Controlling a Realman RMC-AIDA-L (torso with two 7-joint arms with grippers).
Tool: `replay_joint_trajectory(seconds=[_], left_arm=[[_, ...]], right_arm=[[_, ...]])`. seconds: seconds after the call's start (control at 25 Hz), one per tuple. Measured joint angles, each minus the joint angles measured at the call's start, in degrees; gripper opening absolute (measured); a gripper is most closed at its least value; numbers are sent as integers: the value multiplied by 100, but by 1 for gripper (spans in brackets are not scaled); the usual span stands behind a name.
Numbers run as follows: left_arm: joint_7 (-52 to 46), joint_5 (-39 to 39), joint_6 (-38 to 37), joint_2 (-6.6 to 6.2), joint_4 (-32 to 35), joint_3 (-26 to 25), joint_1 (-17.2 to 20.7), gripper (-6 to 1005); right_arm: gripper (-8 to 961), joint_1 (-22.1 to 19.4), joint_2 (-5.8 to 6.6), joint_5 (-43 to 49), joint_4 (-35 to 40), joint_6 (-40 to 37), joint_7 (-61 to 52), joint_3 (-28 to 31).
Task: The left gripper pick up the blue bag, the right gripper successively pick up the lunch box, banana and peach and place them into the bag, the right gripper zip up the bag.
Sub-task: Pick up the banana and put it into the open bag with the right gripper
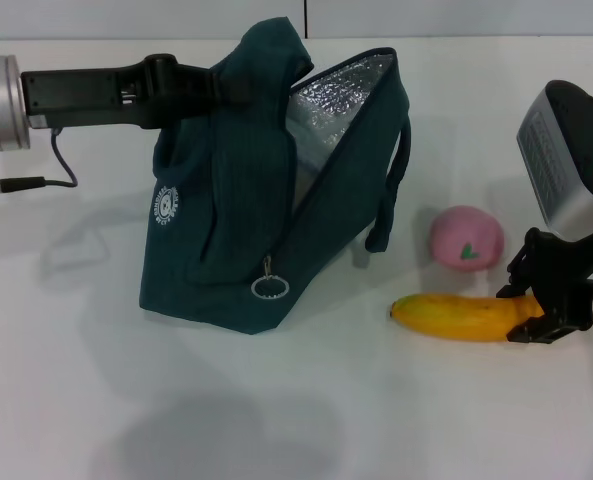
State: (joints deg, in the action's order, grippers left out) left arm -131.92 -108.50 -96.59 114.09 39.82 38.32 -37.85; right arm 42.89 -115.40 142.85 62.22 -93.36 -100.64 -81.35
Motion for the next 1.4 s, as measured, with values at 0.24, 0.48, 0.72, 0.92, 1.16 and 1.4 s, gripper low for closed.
replay_joint_trajectory(seconds=[0.24, 0.48, 0.72, 0.92, 1.16, 1.4], left_arm=[[8, 4, -13, -1, 0, 0, 21, 34], [9, 5, -25, 0, 0, 0, 23, 34], [-5, 5, -32, 23, 0, 0, 27, 33], [-2, 5, -35, 25, -6, 1, 33, 33], [12, 5, -35, 26, -66, 0, 31, 34], [15, 4, -35, 25, -70, 0, 17, 33]], right_arm=[[422, 0, 0, -43, 48, -175, 1, -22], [409, -2, 0, -500, 327, -952, 1, 64], [413, -11, 11, -1590, 338, -2041, 84, 886], [417, -68, 71, -2465, -69, -2760, 153, 2603], [422, -97, 344, -3286, -1498, -2822, -95, 4044], [426, -175, 384, -4660, -3331, -2502, -158, 4585]])
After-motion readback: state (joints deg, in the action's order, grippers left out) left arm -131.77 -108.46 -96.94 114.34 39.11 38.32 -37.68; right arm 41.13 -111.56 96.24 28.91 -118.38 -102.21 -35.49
